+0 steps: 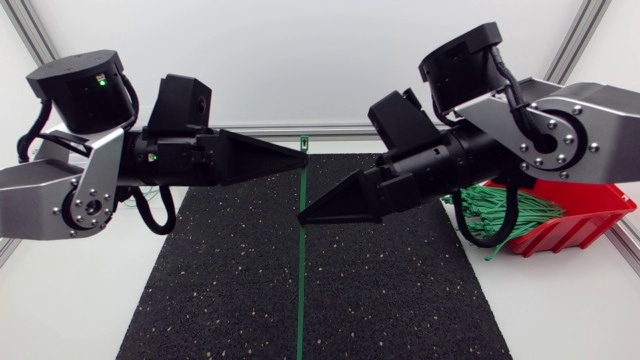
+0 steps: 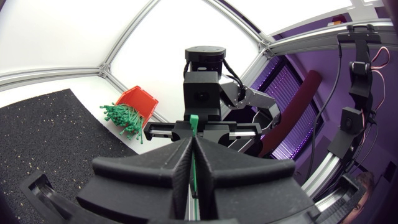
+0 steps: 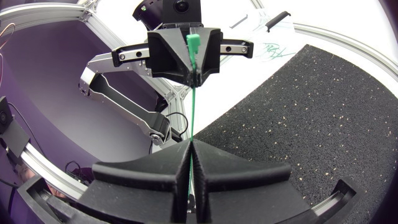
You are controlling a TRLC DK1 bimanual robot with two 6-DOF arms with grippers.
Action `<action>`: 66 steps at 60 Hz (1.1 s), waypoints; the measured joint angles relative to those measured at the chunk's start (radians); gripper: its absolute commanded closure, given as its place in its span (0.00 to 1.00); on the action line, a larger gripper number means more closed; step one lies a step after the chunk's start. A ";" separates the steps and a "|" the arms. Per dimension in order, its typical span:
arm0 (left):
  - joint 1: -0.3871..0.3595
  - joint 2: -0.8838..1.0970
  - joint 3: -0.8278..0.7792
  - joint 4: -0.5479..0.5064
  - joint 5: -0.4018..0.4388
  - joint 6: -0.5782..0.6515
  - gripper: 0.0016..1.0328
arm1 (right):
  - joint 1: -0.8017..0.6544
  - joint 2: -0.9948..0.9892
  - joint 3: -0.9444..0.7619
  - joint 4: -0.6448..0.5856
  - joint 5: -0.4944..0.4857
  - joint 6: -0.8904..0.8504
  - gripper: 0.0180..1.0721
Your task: Take a green cable tie from the red box, thread the tail through the head to close it, then place it in the transparent bin on the left.
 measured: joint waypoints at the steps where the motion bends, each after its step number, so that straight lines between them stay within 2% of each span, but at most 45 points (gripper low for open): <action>1: 0.000 0.000 0.000 0.000 0.000 0.000 0.96 | 0.000 0.000 0.000 0.000 0.000 0.000 0.95; 12: 0.000 0.000 0.000 0.000 -0.011 -0.023 0.96 | 0.001 -0.002 -0.006 0.007 0.009 0.000 0.93; 22: 0.003 0.000 0.000 0.000 -0.015 -0.043 0.96 | 0.001 -0.021 -0.013 0.002 0.012 -0.001 0.56; 29: 0.031 0.000 0.000 0.000 -0.016 -0.071 0.96 | -0.011 -0.046 -0.014 -0.037 0.016 -0.023 0.45; 34: 0.066 0.004 0.000 0.000 -0.015 -0.092 0.96 | -0.041 -0.066 -0.009 -0.119 0.019 -0.066 0.37; 38: 0.096 0.019 0.005 0.000 -0.015 -0.110 0.96 | -0.065 -0.073 0.003 -0.183 0.063 -0.124 0.28; 43: 0.129 0.053 0.013 0.000 -0.015 -0.136 0.96 | -0.072 -0.073 0.021 -0.238 0.140 -0.232 0.07; 49: 0.148 0.094 0.017 0.000 -0.013 -0.158 0.96 | -0.026 -0.073 0.023 -0.251 0.303 -0.358 0.05; 57: 0.166 0.133 0.018 0.000 0.011 -0.175 0.96 | 0.021 -0.075 0.023 -0.257 0.427 -0.497 0.05; 66: 0.179 0.136 0.018 0.007 0.028 -0.175 0.96 | 0.075 -0.074 0.043 -0.334 0.579 -0.616 0.05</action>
